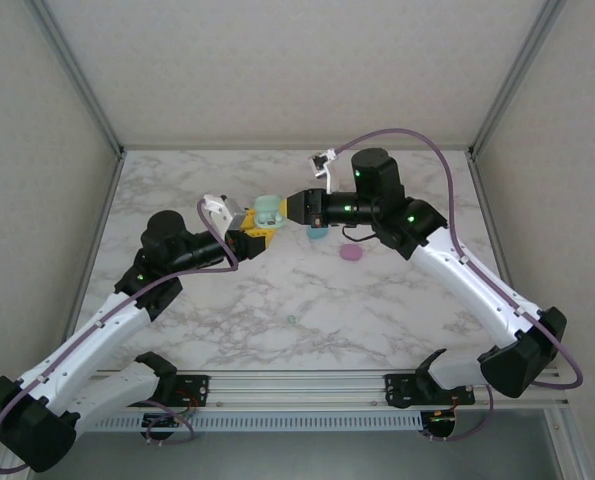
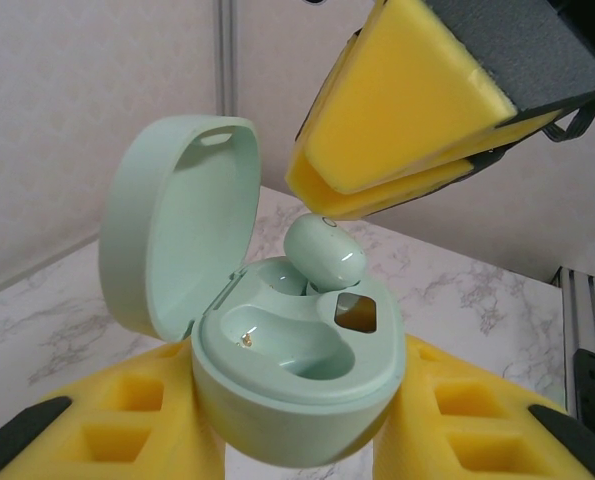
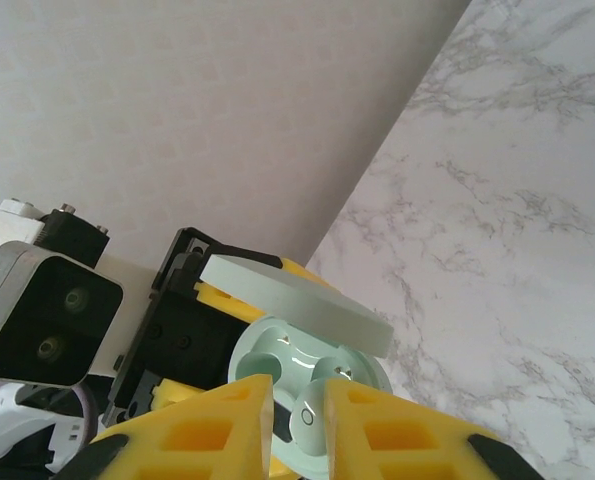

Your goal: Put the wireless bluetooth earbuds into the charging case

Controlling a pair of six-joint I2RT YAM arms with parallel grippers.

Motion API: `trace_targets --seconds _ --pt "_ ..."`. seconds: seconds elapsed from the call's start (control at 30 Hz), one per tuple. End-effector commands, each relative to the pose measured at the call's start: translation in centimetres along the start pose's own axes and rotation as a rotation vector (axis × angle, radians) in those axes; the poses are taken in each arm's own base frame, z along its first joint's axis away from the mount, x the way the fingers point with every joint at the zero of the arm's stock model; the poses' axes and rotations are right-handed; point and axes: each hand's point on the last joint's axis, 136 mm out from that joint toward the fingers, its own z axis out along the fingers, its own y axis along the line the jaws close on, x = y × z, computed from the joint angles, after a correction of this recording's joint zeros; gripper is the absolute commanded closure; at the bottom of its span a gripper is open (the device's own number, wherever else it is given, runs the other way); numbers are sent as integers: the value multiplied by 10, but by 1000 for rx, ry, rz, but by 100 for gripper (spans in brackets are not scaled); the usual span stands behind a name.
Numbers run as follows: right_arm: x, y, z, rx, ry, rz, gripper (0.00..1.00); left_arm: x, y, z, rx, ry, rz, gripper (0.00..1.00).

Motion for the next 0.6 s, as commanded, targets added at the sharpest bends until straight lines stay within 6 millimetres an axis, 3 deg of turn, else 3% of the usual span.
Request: trace_targets --seconds 0.0,0.33,0.47,0.57 --pt "-3 10 2 -22 4 -19 78 -21 -7 -1 20 -43 42 73" --pt "-2 12 6 -32 20 -26 75 -19 -6 -1 15 -39 43 73" --pt "-6 19 -9 -13 -27 -67 70 -16 -3 -2 -8 -25 45 73" --pt "-6 14 -30 76 -85 -98 66 -12 1 -4 -34 -16 48 73"
